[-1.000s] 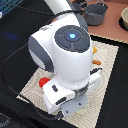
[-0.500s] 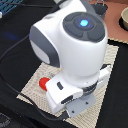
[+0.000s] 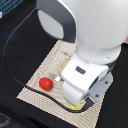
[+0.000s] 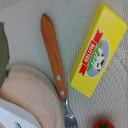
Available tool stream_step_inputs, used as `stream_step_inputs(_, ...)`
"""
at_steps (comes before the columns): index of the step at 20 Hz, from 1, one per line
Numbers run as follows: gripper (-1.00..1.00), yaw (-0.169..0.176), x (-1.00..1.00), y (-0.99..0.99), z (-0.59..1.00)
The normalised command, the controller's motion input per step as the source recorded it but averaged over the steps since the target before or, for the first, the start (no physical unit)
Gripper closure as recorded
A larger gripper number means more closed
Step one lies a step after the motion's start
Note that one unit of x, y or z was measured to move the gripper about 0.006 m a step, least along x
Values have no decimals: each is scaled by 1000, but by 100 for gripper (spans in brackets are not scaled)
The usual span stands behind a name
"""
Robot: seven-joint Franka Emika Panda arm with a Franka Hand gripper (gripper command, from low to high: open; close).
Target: Interact with the objects in diverse but meaningful ways.
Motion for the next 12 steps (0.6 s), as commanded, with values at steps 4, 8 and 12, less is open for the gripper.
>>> stream_step_inputs(4,-100,163,-447,436,-91)
stream_step_inputs(8,-100,108,-537,566,5)
stream_step_inputs(12,-100,71,-535,696,11)
